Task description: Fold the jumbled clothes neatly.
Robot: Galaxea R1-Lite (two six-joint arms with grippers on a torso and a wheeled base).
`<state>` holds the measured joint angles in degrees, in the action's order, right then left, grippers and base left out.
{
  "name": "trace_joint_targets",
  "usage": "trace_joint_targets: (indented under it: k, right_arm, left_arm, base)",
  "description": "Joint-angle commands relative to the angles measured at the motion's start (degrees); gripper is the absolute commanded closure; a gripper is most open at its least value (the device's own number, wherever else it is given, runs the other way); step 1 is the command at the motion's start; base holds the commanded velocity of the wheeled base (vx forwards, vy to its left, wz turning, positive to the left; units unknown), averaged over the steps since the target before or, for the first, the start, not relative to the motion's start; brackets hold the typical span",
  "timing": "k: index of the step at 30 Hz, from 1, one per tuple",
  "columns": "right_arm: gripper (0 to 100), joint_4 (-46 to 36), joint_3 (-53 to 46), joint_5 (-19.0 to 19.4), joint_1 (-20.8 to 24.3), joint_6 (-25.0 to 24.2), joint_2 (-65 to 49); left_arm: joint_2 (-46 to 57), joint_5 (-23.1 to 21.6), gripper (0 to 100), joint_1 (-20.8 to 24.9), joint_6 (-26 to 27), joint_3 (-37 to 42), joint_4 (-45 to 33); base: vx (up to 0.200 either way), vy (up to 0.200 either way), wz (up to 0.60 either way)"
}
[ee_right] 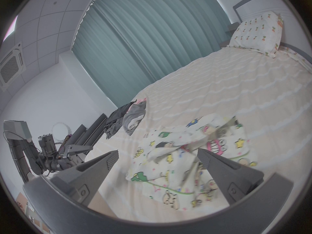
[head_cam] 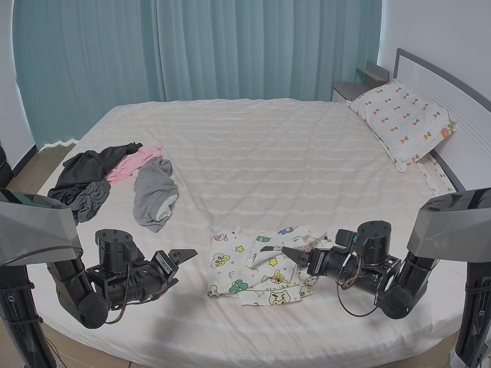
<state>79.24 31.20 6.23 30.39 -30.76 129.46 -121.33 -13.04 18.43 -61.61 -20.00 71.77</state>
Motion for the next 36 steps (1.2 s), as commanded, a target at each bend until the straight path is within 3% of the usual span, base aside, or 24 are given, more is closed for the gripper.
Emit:
trace_joint_targets:
  k: [1,8,14,36]
  right_arm:
    - [0,-0.14,-0.43,0.27,1.34,-0.36,1.05]
    - [0,-1.37,3.52,0.45,2.30,-0.44,5.80]
    - [0,-12.00,9.06,0.45,2.04,-0.62,6.94]
    - [0,-17.10,17.58,-0.16,0.63,-0.71,10.90]
  left_arm:
    - [-0.40,0.12,0,-0.06,0.09,0.05,-0.05]
    - [-2.50,0.21,0,-0.06,0.35,-0.12,1.62]
    - [-4.44,0.56,0,0.02,0.53,0.84,6.11]
    - [-5.05,1.00,0,0.20,0.70,0.84,6.72]
  base:
    - [0.000,0.200,0.00]
    - [0.000,0.000,0.00]
    - [0.000,0.000,0.00]
    - [0.000,0.000,0.00]
